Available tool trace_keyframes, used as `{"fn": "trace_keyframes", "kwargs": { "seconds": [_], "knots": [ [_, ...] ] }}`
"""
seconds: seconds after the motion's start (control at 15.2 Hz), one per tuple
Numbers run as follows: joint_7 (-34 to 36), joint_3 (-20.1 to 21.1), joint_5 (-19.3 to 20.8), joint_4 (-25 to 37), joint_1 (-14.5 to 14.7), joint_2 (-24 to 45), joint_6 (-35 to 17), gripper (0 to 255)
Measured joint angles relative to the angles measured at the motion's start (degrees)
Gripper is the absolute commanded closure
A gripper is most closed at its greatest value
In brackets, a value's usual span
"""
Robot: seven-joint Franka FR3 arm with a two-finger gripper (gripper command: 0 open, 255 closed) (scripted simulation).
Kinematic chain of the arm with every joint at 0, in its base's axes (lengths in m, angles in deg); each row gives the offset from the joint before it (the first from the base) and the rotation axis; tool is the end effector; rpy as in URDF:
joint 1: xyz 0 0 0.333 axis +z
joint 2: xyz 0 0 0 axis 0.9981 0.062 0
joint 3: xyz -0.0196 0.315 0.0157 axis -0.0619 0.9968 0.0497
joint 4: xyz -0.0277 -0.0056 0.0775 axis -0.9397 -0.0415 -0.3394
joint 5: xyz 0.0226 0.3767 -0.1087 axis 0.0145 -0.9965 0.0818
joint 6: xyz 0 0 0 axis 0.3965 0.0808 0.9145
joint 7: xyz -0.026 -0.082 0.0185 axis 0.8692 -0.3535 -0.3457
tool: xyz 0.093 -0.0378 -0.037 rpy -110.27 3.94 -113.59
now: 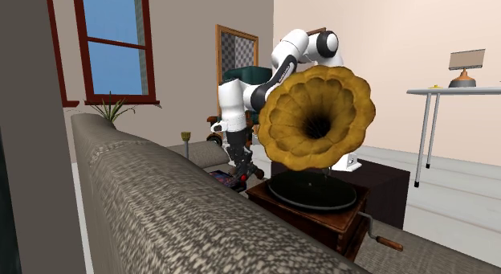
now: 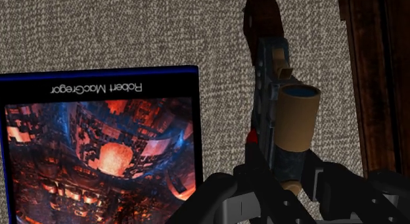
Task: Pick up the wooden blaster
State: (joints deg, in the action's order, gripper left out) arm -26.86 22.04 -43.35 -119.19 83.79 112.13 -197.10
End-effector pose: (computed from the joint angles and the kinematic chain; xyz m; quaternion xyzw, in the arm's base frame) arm 0.6030 -0.0078 0.2451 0.9918 0.0980 -0.0823 0.0062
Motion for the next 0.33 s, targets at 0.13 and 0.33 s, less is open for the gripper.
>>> {"fn": "trace_keyframes", "kwargs": {
  "seconds": [0.13,0.33],
  "knots": [
    [0.1,0.1,-0.1,0.1,0.1,-1.0,1.1,255],
    [-0.1,0.1,-0.2,0.5,0.0,-2.4,2.8,255]
  ]
}}
